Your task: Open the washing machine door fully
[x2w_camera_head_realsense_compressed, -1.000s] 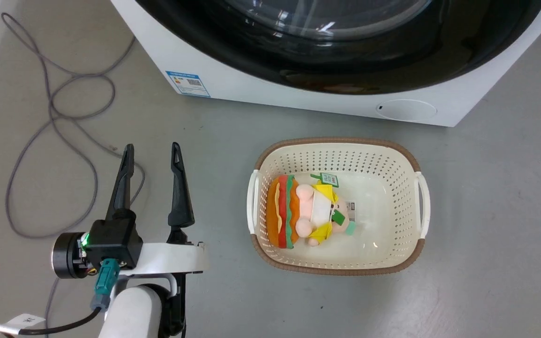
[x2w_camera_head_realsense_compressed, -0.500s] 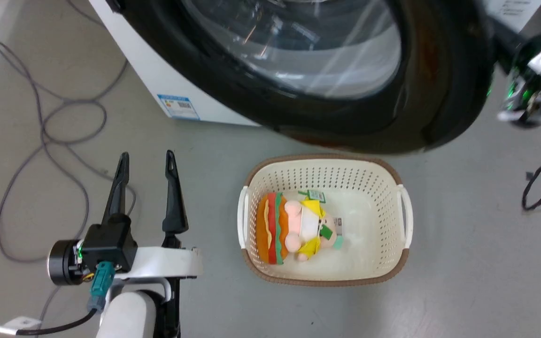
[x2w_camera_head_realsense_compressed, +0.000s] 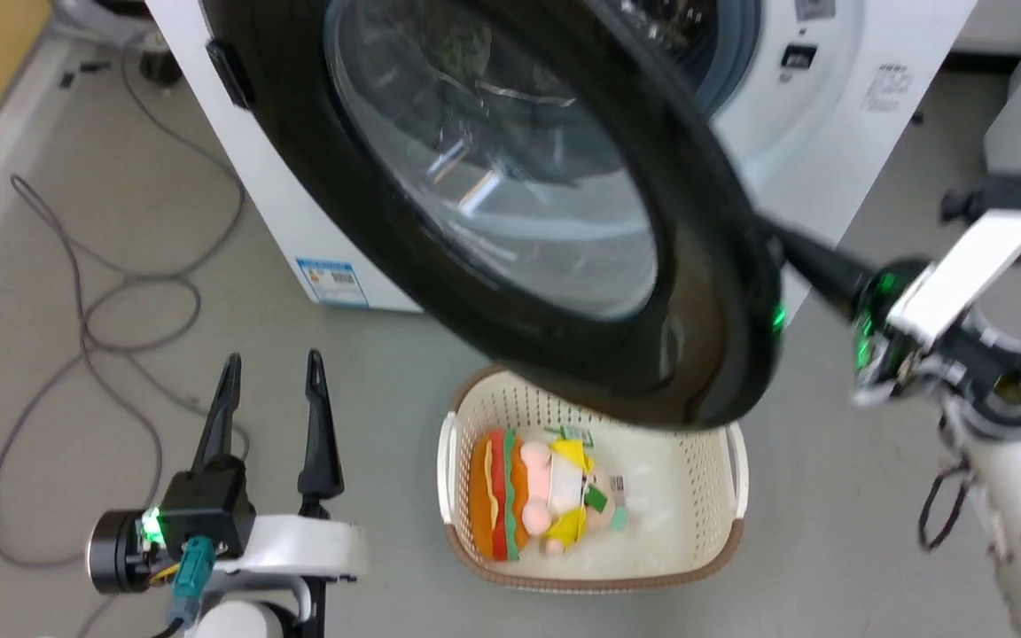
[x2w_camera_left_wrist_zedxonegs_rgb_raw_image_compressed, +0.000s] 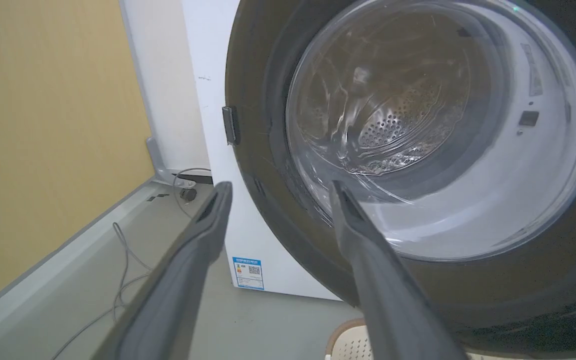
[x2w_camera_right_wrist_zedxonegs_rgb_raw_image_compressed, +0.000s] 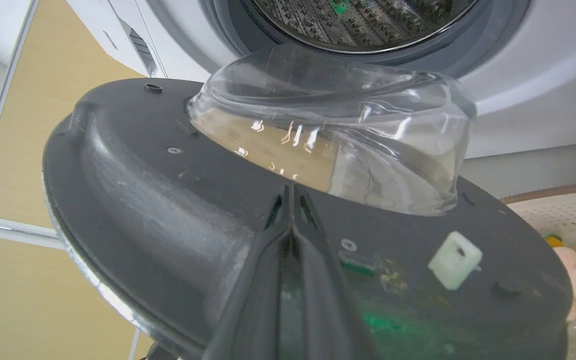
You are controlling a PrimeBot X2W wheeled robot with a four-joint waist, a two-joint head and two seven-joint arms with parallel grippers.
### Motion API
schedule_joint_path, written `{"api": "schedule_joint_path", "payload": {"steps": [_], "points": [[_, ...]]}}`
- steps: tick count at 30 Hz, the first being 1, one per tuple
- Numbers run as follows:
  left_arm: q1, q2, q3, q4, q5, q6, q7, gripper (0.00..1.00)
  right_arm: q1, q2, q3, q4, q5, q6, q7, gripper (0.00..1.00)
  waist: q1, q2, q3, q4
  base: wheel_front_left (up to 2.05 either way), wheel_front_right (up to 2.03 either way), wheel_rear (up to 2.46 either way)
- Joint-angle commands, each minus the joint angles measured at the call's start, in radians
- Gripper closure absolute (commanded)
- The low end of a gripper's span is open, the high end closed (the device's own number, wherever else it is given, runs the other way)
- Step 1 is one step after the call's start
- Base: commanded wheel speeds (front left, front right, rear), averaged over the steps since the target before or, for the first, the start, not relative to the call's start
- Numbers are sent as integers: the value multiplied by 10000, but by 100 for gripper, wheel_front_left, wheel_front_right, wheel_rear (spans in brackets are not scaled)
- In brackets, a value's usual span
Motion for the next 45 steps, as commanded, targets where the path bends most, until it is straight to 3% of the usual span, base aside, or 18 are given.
{"api": "schedule_joint_path", "payload": {"steps": [1,17,33,37,45], "points": [[188,12,52,53,61,-66,-55,0,413,156,96,-226,75,10,107,100,1,0,-274,9,0,0,0],[1117,12,270,439,197,-296,-55,0,3176,1381,1005,-2166,188,10,441,100,1,0,-1472,25,0,0,0],[1296,12,282,684,238,-406,-55,0,4521,2346,1383,-2372,355,10,16,100,1,0,-1894,40,0,0,0],[1332,12,336,700,245,-427,-55,0,4648,2259,902,-2778,-220,10,-879,100,1,0,-1994,-56,0,0,0],[1354,12,395,659,271,-444,-55,0,4784,1605,446,-3927,-3022,10,-4555,100,1,0,-2066,-310,0,0,0]]}}
